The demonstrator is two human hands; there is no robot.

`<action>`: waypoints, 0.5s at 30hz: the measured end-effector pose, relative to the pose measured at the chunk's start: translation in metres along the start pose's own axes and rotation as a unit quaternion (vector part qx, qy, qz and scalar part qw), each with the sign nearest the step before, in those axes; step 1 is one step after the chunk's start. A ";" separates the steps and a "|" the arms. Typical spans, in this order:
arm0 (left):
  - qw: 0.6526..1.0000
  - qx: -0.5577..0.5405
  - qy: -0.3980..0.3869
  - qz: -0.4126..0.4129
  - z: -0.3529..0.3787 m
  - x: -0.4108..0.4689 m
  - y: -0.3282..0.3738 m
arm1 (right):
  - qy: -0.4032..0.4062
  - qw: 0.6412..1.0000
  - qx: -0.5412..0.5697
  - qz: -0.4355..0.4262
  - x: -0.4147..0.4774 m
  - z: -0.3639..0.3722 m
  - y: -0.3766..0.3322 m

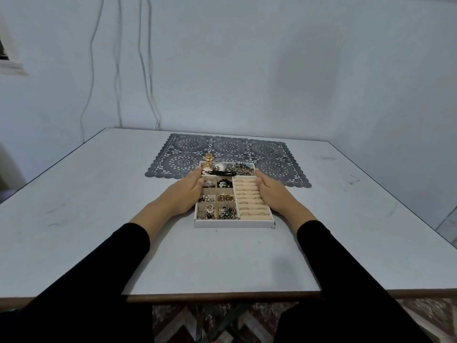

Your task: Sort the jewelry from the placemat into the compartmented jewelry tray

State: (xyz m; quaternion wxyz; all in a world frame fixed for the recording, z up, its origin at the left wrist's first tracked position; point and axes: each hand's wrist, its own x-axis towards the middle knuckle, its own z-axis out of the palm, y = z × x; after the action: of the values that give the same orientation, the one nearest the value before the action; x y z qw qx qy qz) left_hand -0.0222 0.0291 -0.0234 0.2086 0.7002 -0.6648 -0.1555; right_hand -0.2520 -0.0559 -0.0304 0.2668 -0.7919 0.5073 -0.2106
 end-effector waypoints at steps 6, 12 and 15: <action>1.000 -0.007 0.018 0.001 0.001 0.005 -0.002 | -0.002 1.000 0.009 -0.004 0.008 0.000 0.004; 0.999 -0.012 0.044 0.006 0.003 0.000 -0.003 | 0.010 0.999 0.039 -0.017 0.005 -0.002 0.006; 0.999 -0.023 0.034 0.011 -0.001 -0.013 -0.001 | -0.026 0.999 0.043 -0.008 -0.010 -0.009 0.002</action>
State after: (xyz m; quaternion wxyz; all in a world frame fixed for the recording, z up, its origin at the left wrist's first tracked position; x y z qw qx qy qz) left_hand -0.0214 0.0419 -0.0240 0.2488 0.6925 -0.6616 -0.1446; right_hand -0.2627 -0.0491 -0.0253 0.3118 -0.7890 0.4846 -0.2133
